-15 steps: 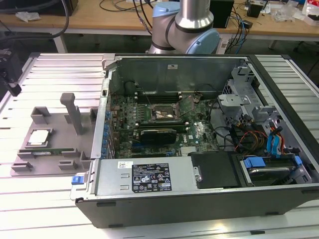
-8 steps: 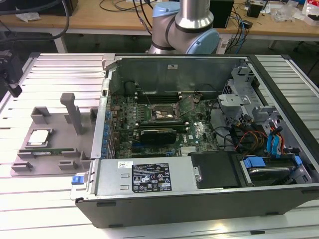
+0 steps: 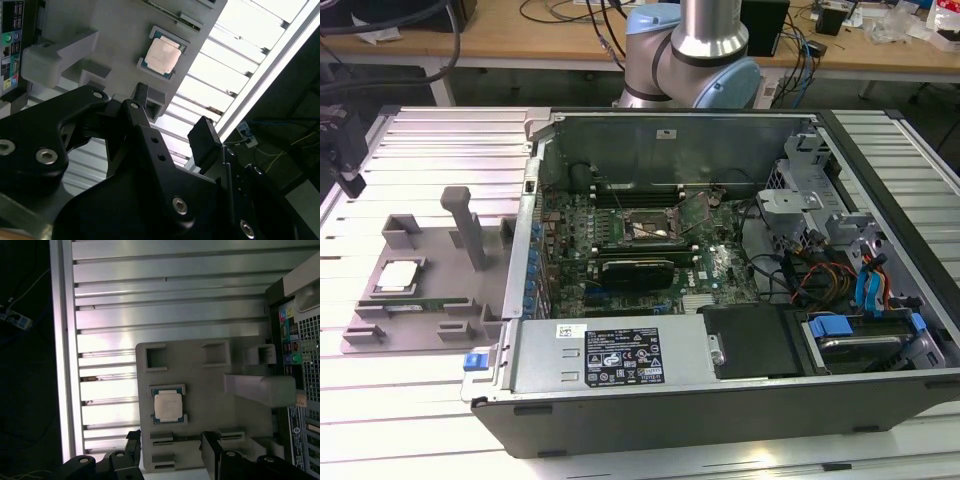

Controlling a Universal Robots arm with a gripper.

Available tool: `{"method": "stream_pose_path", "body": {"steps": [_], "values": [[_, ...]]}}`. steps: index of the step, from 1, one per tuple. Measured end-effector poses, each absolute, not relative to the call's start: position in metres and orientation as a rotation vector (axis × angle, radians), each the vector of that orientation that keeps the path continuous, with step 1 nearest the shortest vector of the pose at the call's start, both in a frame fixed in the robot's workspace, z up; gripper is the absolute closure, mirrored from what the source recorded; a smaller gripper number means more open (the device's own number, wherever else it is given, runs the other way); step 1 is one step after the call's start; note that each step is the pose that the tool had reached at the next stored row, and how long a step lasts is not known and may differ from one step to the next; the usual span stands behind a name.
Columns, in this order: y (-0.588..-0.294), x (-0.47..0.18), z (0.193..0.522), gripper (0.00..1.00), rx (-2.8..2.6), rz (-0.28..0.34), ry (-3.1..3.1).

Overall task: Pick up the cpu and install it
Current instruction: 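Pick up the cpu and move it towards the insertion slot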

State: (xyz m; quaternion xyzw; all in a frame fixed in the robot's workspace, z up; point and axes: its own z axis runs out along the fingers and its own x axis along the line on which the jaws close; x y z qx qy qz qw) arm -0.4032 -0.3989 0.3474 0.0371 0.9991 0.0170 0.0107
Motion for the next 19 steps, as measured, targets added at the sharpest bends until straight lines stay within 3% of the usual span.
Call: {"method": "stream_pose_path", "body": {"steps": [19], "values": [[-0.399,-0.403,0.332,0.4,0.116,0.053,3.118]]}}
